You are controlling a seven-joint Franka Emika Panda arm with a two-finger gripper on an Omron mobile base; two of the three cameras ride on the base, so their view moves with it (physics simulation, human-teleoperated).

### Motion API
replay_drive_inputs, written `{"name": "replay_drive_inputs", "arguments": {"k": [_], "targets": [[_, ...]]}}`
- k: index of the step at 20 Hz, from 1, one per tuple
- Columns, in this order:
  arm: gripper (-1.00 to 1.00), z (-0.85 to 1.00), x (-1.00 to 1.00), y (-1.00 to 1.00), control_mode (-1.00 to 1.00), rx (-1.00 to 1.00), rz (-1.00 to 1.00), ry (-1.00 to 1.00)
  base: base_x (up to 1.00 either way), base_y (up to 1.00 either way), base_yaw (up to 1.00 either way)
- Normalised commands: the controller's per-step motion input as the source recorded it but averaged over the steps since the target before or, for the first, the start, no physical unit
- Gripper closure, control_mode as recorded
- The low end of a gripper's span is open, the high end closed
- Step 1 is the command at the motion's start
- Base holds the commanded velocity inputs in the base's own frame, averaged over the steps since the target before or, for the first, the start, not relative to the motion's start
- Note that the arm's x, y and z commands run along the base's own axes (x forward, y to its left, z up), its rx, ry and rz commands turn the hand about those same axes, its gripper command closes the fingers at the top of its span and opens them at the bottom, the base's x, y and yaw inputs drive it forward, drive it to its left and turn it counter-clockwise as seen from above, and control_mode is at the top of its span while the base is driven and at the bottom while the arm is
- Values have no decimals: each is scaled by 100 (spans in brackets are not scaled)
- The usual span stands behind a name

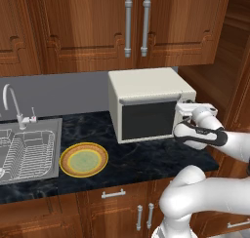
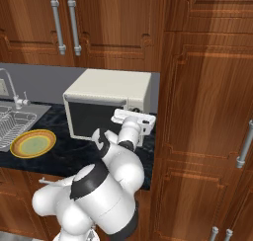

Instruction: Pull the toaster oven rack outwards. Pick up the baguette from the plate and place it on the toaster oven rack. Close the toaster oven door fully and set the temperature to the lowest setting.

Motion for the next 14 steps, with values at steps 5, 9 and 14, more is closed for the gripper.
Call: {"name": "replay_drive_inputs", "arguments": {"k": [5,9,14], "targets": [[100,0,0,0,-100,-17,0,0,0,0,0],[100,-3,0,0,-100,-17,0,0,0,0,0],[100,-7,0,0,-100,-16,0,0,0,0,0]]}}
